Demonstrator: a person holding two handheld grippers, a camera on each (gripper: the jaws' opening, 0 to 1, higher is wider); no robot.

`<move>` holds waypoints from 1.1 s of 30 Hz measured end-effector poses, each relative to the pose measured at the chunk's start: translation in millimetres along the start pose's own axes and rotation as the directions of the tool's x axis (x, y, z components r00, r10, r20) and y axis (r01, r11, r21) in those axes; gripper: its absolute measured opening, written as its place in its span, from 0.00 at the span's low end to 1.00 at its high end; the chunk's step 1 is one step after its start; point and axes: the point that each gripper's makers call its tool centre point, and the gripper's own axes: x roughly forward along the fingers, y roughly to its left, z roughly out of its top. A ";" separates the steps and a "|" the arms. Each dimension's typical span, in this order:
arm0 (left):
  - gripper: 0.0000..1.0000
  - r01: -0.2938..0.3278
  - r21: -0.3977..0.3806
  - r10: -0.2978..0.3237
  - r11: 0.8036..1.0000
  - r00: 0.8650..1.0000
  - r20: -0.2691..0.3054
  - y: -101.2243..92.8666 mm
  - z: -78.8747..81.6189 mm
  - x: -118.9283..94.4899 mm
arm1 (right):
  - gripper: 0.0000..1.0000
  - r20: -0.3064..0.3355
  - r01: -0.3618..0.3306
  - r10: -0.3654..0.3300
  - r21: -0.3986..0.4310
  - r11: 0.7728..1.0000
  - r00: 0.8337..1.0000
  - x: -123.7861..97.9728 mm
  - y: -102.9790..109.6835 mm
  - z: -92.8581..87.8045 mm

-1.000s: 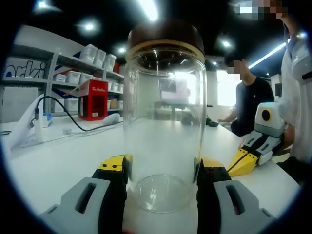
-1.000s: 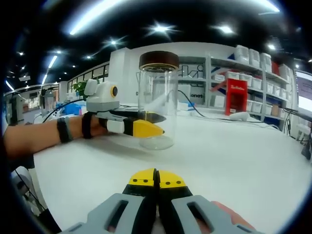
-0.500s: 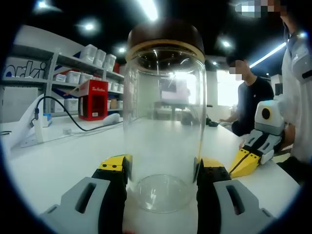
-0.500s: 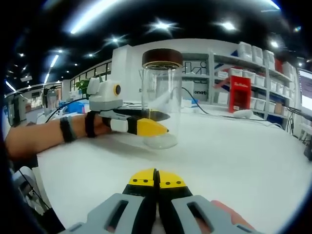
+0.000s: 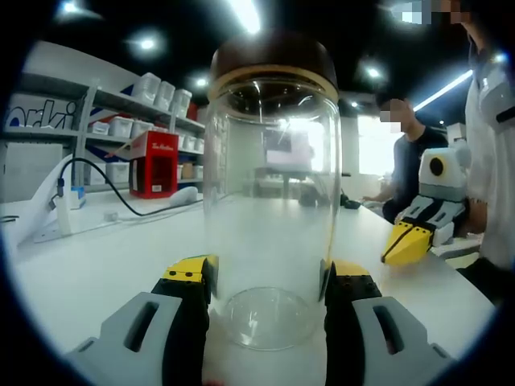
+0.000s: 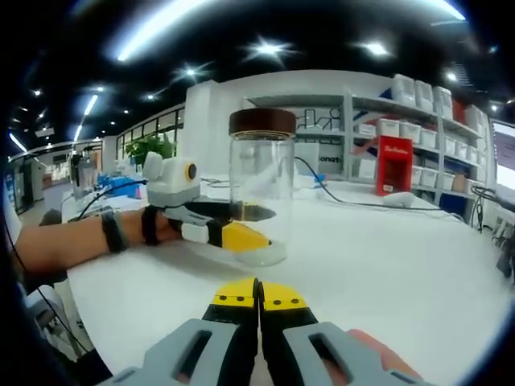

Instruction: Clamp the coffee can twist off the lid put the lid on the table pick up the lid cover the can tighten the lid

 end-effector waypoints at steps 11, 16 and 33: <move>0.48 0.001 0.000 -0.001 1.000 1.000 -0.001 -0.4 -0.2 -0.6 | 0.00 -0.002 -0.026 0.026 -0.007 1.000 1.000 -1.3 7.7 13.7; 0.48 0.001 0.000 -0.001 1.000 1.000 -0.002 3.0 -0.7 -0.9 | 0.00 -0.010 -0.053 0.052 -0.017 0.998 0.999 -2.7 12.7 18.0; 0.48 0.001 0.004 -0.001 1.000 1.000 -0.006 8.4 -2.9 -1.1 | 0.00 0.029 -0.072 0.074 -0.066 0.995 0.997 -10.5 15.4 64.4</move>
